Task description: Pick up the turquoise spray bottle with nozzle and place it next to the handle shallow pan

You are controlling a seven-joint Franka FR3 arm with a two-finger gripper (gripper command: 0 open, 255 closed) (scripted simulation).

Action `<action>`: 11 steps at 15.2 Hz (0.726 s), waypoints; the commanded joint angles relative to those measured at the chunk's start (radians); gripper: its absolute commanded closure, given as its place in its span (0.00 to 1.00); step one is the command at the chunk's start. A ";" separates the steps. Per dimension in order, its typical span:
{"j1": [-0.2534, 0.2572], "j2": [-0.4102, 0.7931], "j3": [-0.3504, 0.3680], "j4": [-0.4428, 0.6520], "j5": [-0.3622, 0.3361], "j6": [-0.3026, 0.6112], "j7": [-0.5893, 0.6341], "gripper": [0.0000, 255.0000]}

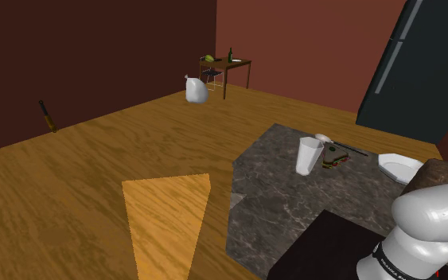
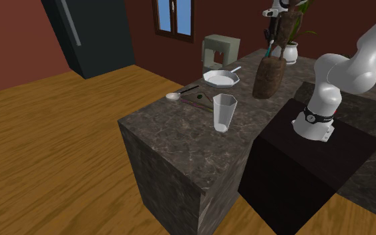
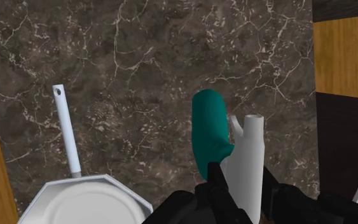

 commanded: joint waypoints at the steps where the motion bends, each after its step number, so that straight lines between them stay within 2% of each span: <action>1: 0.003 0.000 -0.015 -0.023 -0.008 0.026 0.005 1.00; 7: 0.027 0.012 -0.080 -0.084 -0.031 0.113 0.017 1.00; 11: 0.027 0.012 -0.080 -0.084 -0.031 0.113 0.018 1.00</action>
